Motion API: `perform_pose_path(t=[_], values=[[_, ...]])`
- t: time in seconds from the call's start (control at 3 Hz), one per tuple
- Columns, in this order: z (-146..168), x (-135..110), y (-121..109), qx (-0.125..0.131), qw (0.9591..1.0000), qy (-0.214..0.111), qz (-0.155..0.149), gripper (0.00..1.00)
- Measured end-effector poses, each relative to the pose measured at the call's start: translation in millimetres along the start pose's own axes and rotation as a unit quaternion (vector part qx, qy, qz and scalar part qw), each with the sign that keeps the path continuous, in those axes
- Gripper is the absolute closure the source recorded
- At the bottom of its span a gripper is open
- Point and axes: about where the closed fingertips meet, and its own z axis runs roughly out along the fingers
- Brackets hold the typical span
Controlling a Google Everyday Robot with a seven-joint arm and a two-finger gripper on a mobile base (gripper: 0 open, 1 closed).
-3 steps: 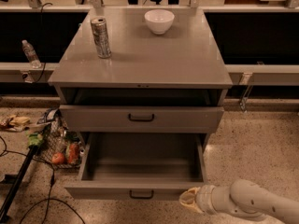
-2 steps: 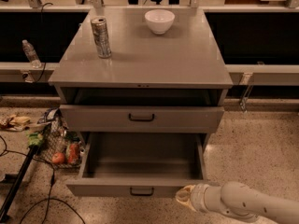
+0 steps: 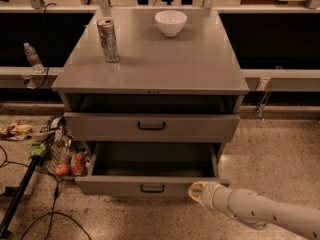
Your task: Close middle drawer
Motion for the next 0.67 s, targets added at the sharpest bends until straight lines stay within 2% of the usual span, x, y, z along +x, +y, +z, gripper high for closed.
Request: perform_pose_path(t=[0.33, 0.67], values=[[20, 8, -39, 0.022, 0.9996, -0.007, -0.015, 1.0], [54, 21, -65, 0.008, 0.9997, -0.013, -0.019, 1.0]])
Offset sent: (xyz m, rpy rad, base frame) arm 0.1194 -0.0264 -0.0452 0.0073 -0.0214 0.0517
